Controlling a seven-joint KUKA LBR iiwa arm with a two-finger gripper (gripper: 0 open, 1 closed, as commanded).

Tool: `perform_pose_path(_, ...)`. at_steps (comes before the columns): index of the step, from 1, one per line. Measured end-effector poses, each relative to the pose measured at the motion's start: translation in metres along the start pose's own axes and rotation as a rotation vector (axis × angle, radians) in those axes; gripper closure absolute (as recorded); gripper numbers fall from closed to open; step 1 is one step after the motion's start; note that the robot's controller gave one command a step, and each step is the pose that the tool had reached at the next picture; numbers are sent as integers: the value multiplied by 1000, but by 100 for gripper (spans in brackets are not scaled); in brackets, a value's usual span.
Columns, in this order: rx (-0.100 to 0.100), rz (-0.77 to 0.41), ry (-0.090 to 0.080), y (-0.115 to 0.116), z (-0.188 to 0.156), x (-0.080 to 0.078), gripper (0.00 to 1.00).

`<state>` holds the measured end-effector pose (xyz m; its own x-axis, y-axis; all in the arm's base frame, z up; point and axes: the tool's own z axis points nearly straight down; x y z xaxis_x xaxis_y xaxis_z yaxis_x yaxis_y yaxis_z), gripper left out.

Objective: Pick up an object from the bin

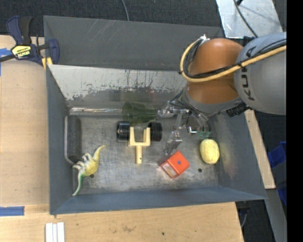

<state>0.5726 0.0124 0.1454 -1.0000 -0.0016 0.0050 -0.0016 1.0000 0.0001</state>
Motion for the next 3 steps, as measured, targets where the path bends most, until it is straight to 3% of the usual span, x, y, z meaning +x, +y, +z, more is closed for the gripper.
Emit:
perform_pose_path(1,0,0,-8,0,-5,-2,0)
perform_pose_path(2,6,-265,-12,50,61,-31,100)
perform_pose_path(3,6,-265,-12,50,61,-31,100)
